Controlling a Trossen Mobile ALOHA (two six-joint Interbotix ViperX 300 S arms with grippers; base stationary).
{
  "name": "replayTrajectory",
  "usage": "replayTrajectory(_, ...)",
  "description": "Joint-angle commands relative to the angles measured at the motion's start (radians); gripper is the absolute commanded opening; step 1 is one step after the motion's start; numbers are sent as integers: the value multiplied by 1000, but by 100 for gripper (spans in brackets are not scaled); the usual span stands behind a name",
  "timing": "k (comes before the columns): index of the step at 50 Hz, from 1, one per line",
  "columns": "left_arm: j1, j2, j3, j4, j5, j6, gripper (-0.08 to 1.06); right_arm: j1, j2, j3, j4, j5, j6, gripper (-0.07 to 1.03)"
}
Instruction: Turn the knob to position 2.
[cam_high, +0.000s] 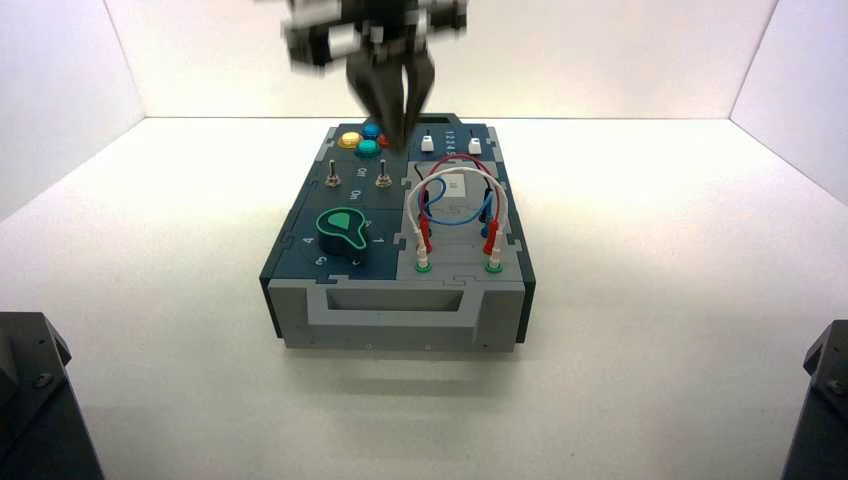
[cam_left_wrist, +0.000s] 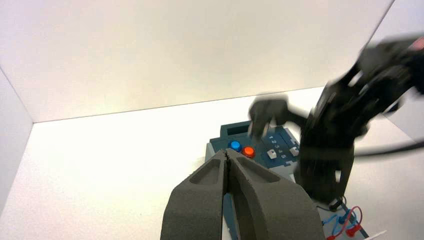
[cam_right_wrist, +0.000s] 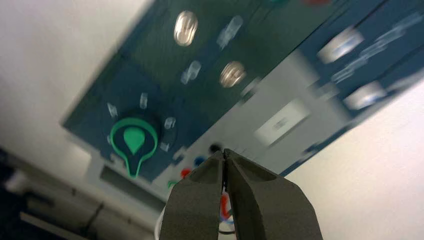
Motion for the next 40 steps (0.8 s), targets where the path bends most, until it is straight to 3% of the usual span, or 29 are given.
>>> replayTrajectory(1, 2, 38, -20, 0, -5, 5, -3, 5, -133, -6, -58, -110, 23, -2)
replayTrajectory(8, 2, 51, -18, 2, -5, 5, -3, 3, -247, 81, -78, -275, 34, -2)
replayTrajectory(14, 2, 52, -15, 2, -3, 5, -3, -18, -373, 204, -87, -430, 44, -2)
replayTrajectory(23, 2, 63, -14, 2, -12, 5, -3, -61, -537, 374, -87, -557, 49, -2)
replayTrajectory(30, 2, 74, -12, 2, -14, 3, -3, -91, -621, 465, -86, -615, 49, -2)
replayTrajectory(40, 2, 80, -8, 0, -28, -5, -3, -95, -681, 546, -84, -612, 48, -2)
